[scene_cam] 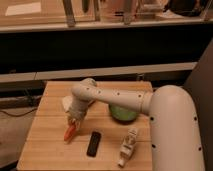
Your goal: Drag the pepper across the table
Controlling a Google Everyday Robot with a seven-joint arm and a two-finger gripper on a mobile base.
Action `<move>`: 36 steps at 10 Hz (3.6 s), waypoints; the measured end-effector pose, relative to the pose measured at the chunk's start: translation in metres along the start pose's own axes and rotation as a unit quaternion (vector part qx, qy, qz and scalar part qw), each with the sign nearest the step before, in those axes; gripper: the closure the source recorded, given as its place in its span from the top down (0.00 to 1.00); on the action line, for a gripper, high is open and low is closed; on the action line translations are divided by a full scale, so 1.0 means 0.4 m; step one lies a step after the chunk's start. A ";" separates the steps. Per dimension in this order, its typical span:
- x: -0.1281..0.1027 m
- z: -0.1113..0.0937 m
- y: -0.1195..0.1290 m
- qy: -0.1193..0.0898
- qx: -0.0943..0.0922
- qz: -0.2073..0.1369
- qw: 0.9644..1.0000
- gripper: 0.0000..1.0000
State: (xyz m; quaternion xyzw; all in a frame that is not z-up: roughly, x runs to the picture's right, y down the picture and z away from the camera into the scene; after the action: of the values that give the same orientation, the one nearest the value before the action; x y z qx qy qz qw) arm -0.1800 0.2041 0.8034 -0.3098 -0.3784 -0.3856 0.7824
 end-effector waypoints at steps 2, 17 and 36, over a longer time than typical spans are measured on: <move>0.003 -0.002 0.004 -0.002 0.002 0.005 1.000 0.00; 0.025 -0.009 0.040 -0.012 0.018 0.038 0.999 0.00; 0.078 -0.037 0.148 -0.022 0.047 0.091 0.994 0.00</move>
State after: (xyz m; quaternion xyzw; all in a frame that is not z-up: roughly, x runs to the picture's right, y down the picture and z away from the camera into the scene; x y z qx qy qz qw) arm -0.1122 0.2115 0.8102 -0.3142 -0.3839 -0.2872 0.8194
